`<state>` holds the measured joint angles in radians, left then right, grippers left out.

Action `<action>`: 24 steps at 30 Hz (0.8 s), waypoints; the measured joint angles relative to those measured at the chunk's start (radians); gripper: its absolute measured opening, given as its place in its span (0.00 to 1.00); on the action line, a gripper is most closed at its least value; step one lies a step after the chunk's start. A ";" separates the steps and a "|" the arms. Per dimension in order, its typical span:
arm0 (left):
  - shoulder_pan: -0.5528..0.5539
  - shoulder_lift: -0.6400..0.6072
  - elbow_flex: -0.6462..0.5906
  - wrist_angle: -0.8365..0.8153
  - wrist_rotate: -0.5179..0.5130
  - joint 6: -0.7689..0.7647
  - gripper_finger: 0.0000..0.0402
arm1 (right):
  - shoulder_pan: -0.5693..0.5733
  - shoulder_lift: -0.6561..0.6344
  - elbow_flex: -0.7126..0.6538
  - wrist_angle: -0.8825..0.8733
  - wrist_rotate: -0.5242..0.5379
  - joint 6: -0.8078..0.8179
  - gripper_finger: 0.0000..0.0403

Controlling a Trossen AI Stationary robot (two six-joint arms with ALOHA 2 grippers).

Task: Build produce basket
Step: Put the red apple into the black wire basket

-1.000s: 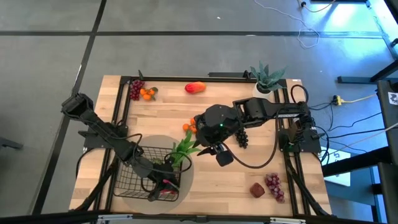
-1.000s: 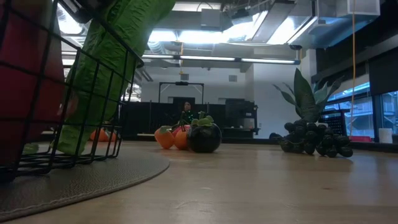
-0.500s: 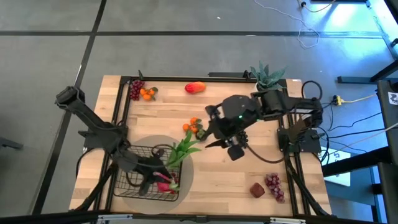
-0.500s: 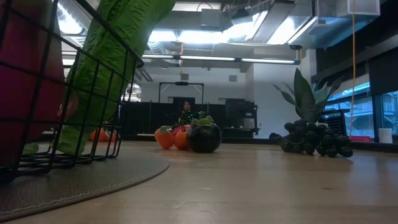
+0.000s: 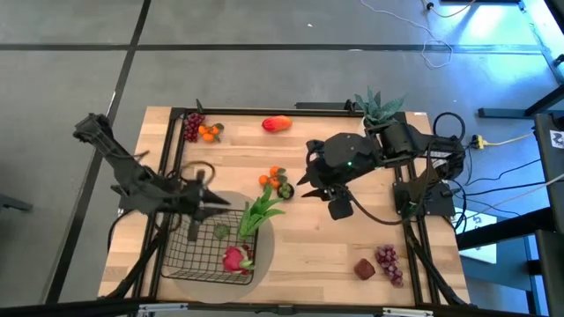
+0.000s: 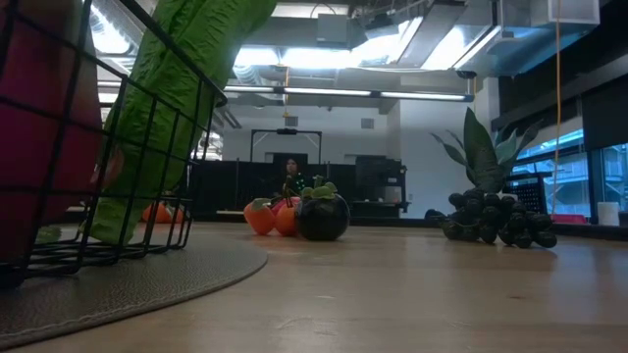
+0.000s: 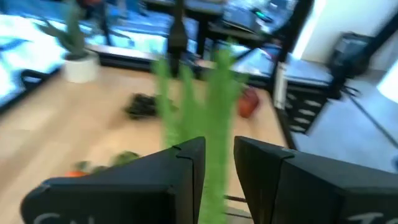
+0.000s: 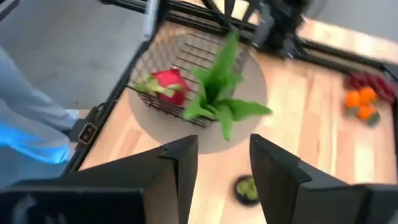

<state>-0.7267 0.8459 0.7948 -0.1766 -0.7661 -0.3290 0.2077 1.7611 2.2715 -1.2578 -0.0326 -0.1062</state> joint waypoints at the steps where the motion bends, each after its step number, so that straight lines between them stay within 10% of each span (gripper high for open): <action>1: 0.000 -0.024 0.000 -0.028 -0.033 0.000 0.18 | -0.001 0.000 0.000 -0.014 0.023 0.024 0.33; 12: 0.162 -0.178 0.000 -0.265 -0.159 -0.128 0.18 | -0.015 0.000 -0.005 -0.137 0.215 0.275 0.33; 24: 0.491 -0.184 0.000 -0.497 0.181 -0.245 0.18 | -0.059 0.000 -0.005 -0.242 0.161 0.549 0.33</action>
<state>-0.2353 0.6621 0.7952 -0.6736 -0.5856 -0.5740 0.1485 1.7615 2.2662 -1.4997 0.1285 0.4424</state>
